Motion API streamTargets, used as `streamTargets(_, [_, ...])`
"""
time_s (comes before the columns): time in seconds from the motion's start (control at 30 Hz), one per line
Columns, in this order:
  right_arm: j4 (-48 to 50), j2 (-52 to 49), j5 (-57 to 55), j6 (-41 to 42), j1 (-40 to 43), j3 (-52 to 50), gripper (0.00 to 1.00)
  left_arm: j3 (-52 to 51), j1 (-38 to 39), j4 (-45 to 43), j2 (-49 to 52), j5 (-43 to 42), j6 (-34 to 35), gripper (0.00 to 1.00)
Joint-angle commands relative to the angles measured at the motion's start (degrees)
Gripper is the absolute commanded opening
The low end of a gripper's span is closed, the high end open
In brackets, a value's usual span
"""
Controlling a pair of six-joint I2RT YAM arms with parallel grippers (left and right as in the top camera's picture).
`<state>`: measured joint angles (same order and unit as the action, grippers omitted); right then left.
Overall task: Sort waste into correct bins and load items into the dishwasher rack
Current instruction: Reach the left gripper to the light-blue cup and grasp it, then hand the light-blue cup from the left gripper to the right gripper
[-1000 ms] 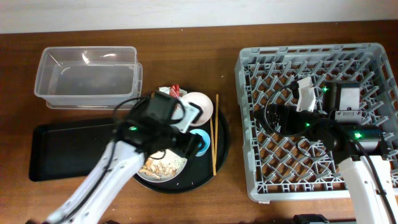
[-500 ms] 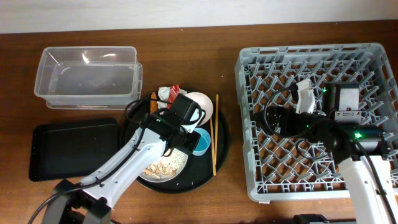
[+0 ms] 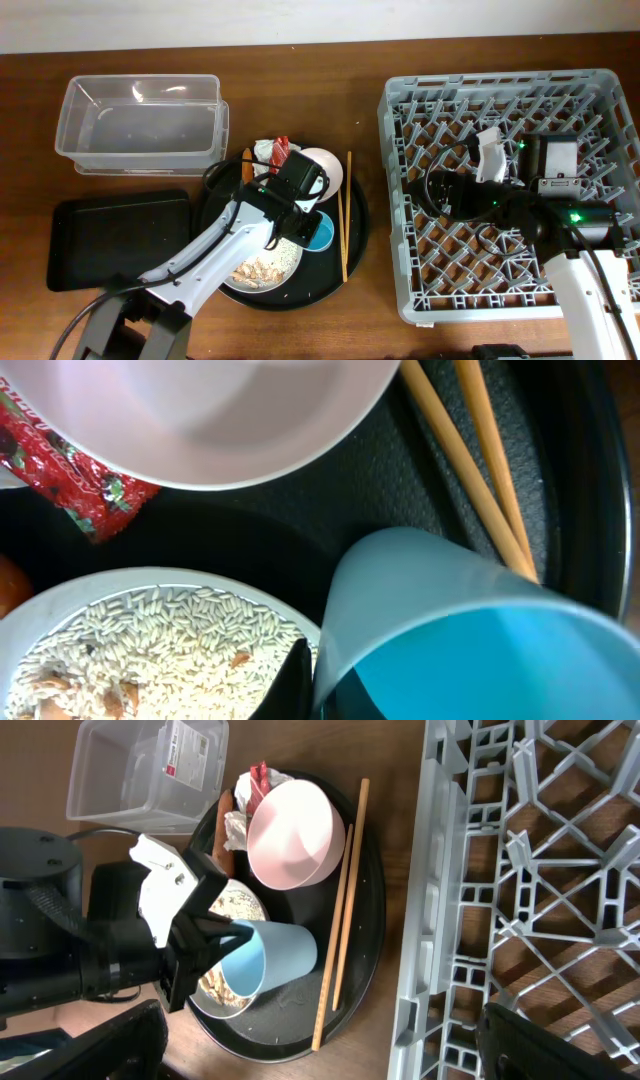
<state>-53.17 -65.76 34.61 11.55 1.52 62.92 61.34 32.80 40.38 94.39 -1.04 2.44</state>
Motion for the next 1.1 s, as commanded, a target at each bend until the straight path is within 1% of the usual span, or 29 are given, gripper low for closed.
streamTargets(0.0, [-0.1,0.1,0.8,-0.4,0.4,1.5,0.98,5.1,0.1,3.8,-2.0,0.8,-0.1,0.00])
streamTargets(0.13, [-0.2,0.1,0.8,-0.4,0.4,1.5,0.98,12.9,0.0,12.3,-4.8,0.1,-0.1,0.01])
streamTargets(0.17, [-0.3,0.1,0.8,-0.4,0.4,1.5,0.98,14.9,0.0,14.3,-5.6,-1.4,-0.1,0.01])
streamTargets(0.2, [-0.5,0.1,0.8,-0.4,0.4,1.5,0.98,16.9,-0.6,15.6,-6.6,-4.9,-0.1,0.01])
streamTargets(0.3, [-0.4,0.1,0.8,-0.3,0.4,1.5,0.99,18.7,-3.5,14.7,-8.6,-14.5,-1.5,0.00])
streamTargets(0.37, [0.7,0.1,2.4,1.6,0.4,1.5,0.98,18.8,-8.1,12.7,-9.9,-25.4,-2.7,0.01])
streamTargets(0.43, [2.6,0.1,6.9,1.8,0.4,1.5,0.99,18.7,-14.1,12.2,-9.9,-38.9,-3.0,0.01])
streamTargets(0.47, [4.3,0.1,11.1,1.8,0.4,1.5,0.98,18.7,-19.2,12.2,-9.4,-50.2,-4.8,0.01])
streamTargets(0.53, [8.0,0.1,18.7,1.7,0.3,1.5,0.91,18.7,-25.6,12.2,-8.4,-65.5,-7.2,0.01])
streamTargets(0.57, [10.6,0.1,22.4,1.2,-0.3,1.5,0.89,18.7,-27.5,12.2,-7.9,-70.5,-7.3,0.00])
streamTargets(0.67, [18.6,0.1,28.7,0.8,-3.4,1.5,0.88,18.7,-29.4,12.2,-7.0,-77.8,-7.3,0.00])
streamTargets(0.77, [26.6,0.1,29.9,0.8,-8.6,1.5,0.88,18.7,-29.5,12.2,-6.8,-82.3,-7.3,0.00])
streamTargets(0.83, [30.3,0.1,29.2,0.7,-11.5,1.5,0.88,18.7,-29.5,12.2,-6.8,-85.0,-7.3,0.00])
streamTargets(0.9, [33.6,0.1,27.6,0.7,-13.8,1.5,0.88,18.7,-29.5,12.2,-6.9,-85.9,-7.2,0.00])
streamTargets(1.07, [36.0,-0.2,21.6,0.9,-17.4,1.5,0.88,18.7,-29.4,12.2,-6.9,-88.8,-7.2,0.01])
